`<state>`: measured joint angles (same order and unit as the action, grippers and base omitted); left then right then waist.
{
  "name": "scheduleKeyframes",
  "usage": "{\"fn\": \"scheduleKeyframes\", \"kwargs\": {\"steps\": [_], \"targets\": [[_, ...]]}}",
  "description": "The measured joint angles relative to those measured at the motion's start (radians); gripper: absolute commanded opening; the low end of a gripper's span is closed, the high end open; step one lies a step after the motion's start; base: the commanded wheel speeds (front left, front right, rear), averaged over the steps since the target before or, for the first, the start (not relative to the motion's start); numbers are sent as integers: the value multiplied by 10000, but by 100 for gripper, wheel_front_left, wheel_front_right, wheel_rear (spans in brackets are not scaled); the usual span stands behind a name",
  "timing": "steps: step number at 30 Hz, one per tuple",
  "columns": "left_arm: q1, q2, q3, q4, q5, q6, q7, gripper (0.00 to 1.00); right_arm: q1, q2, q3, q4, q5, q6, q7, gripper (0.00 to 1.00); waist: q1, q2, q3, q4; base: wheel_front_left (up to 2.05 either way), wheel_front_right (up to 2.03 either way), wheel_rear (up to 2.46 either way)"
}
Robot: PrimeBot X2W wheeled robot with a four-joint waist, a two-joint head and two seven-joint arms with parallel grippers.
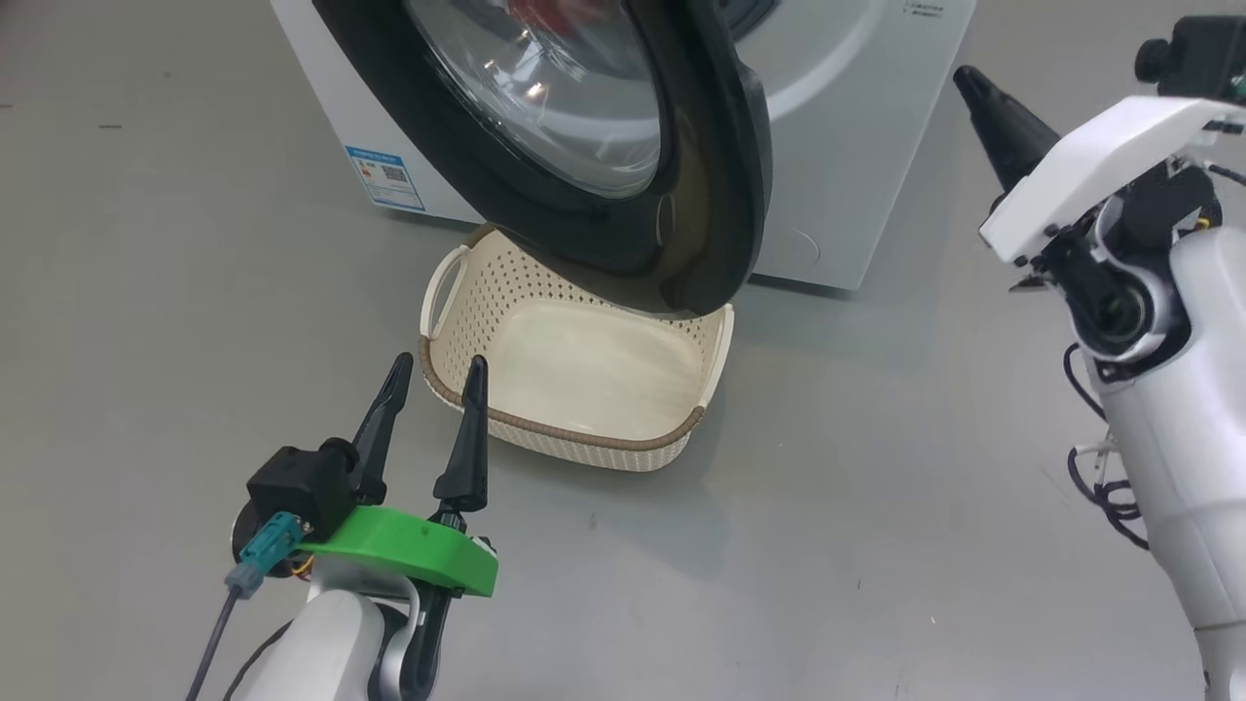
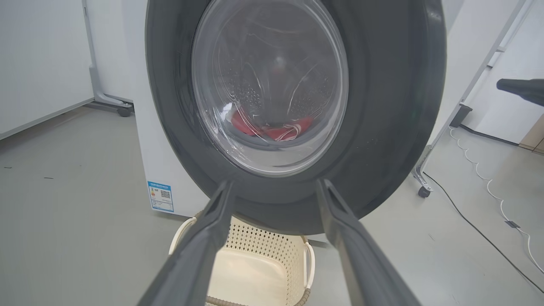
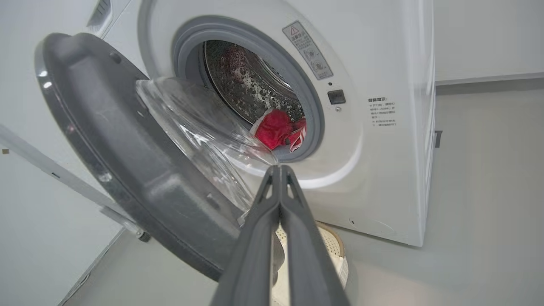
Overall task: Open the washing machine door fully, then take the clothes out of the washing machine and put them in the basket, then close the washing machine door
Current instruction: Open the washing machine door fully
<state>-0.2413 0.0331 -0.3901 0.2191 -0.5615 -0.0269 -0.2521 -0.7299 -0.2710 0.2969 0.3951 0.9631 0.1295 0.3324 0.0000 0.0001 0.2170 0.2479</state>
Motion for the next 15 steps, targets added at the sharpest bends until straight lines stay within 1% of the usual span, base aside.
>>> {"fn": "scheduleKeyframes", "kwargs": {"steps": [2, 4, 8, 15], "targets": [[31, 8, 140, 0, 8, 2, 0, 100, 332, -69, 376, -491, -384, 0, -516, 0, 0, 0, -111, -131, 0, 0, 0], [93, 8, 288, 2, 113, 35, 0, 100, 822, -201, 610, -681, -713, 0, -1030, 0, 0, 0, -220, -274, 0, 0, 0], [293, 6, 523, 29, 282, 42, 0, 100, 1923, -531, 736, -700, -1225, 0, -1975, 0, 0, 0, -443, -575, 0, 0, 0], [630, 10, 938, 48, 382, 42, 0, 100, 3261, -729, 846, -813, -1975, 0, -3442, 0, 0, 0, -825, -1107, 0, 0, 0]]}}
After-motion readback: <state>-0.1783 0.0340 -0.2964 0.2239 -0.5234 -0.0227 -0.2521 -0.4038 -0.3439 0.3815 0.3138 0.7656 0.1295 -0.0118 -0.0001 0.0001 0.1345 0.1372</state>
